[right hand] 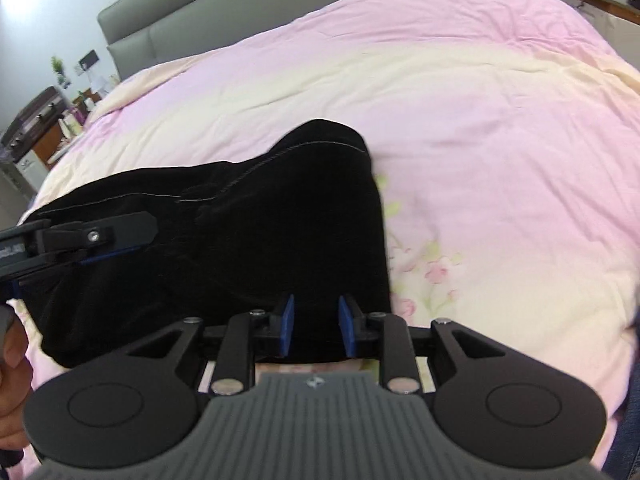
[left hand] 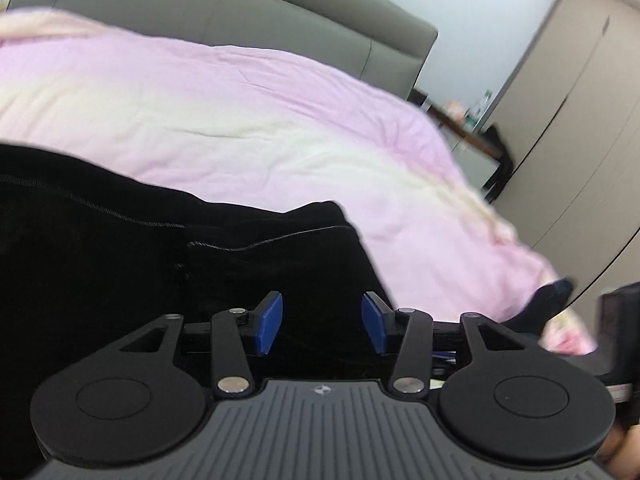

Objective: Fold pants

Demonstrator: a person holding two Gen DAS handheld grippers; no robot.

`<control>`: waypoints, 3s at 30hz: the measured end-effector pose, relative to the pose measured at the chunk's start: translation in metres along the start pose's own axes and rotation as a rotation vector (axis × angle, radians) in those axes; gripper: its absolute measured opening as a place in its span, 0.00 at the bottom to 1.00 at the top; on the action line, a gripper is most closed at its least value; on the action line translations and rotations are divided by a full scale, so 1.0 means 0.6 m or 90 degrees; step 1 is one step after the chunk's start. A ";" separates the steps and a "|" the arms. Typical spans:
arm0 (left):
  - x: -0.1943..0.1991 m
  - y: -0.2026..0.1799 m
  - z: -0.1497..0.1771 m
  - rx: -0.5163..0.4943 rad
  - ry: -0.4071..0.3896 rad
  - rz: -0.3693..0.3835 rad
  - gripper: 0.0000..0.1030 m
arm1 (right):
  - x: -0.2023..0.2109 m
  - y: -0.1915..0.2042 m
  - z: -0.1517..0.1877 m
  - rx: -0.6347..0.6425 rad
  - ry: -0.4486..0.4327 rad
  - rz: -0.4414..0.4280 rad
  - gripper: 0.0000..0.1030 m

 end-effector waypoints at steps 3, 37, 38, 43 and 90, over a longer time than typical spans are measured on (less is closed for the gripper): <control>-0.018 0.007 0.012 -0.033 0.017 -0.034 0.53 | -0.008 -0.007 0.008 0.020 -0.009 0.019 0.22; 0.444 0.610 0.042 0.364 -0.134 -0.330 0.82 | -0.131 0.486 0.044 0.199 -0.068 -0.157 0.31; 0.442 0.624 0.043 0.381 -0.136 -0.325 0.82 | -0.143 0.514 0.043 0.210 -0.063 -0.164 0.31; 0.416 0.692 0.061 0.504 -0.149 -0.257 0.82 | -0.202 0.627 0.043 0.262 -0.050 -0.181 0.31; 0.192 0.253 0.068 -0.330 -0.005 -0.077 0.74 | -0.104 0.408 0.004 -0.071 -0.143 -0.115 0.42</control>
Point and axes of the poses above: each gripper's, at about its wrist camera, not at the fingertips, and x roughly against the way its jaws point, y to its left, z to its underside, the point moved 2 cm from there along -x, roughly the way its jaws point, and after that the axes turned 5 degrees about -y, right-handed, at the moved point
